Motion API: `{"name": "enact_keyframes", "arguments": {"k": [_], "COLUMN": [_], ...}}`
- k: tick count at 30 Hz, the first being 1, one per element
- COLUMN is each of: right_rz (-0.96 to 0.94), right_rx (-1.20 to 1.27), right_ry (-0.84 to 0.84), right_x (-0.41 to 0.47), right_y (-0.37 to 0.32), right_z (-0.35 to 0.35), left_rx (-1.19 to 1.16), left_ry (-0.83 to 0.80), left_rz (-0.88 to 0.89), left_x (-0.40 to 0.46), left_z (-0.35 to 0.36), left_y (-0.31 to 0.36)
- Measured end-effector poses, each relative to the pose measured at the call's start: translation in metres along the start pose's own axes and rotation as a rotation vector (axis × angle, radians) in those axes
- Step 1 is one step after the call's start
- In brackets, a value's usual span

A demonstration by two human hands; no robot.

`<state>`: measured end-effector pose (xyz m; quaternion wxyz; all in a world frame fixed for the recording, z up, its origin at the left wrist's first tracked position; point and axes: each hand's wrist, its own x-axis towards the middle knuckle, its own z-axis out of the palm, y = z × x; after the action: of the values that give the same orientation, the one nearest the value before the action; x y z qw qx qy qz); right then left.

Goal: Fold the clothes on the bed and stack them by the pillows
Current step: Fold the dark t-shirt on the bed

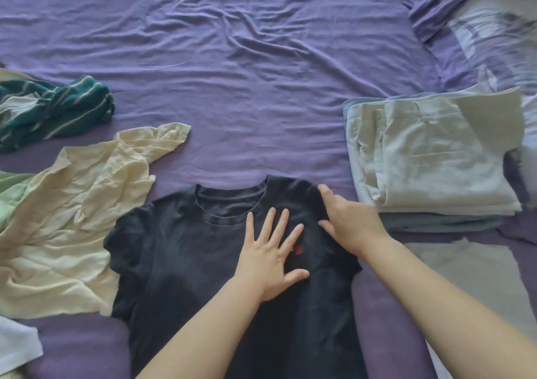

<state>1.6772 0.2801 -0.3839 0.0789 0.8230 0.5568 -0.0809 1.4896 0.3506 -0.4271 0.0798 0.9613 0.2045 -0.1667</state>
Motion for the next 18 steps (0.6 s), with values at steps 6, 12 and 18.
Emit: {"name": "enact_keyframes", "arguments": {"k": [6, 12, 18], "right_rz": [0.062, 0.321, 0.214], "right_rx": [0.388, 1.122, 0.976], "right_ry": [0.082, 0.104, -0.039], "right_x": [-0.028, -0.028, -0.073], "right_y": [-0.012, -0.029, -0.027], "right_z": [-0.001, -0.019, 0.0], "left_rx": [-0.029, -0.09, -0.093], "left_ry": [-0.028, -0.022, 0.015], "left_rz": [-0.023, -0.068, -0.094], "left_x": [0.0, 0.004, 0.024], "left_z": [-0.014, -0.034, -0.046], "left_y": [0.0, -0.006, 0.0]}}
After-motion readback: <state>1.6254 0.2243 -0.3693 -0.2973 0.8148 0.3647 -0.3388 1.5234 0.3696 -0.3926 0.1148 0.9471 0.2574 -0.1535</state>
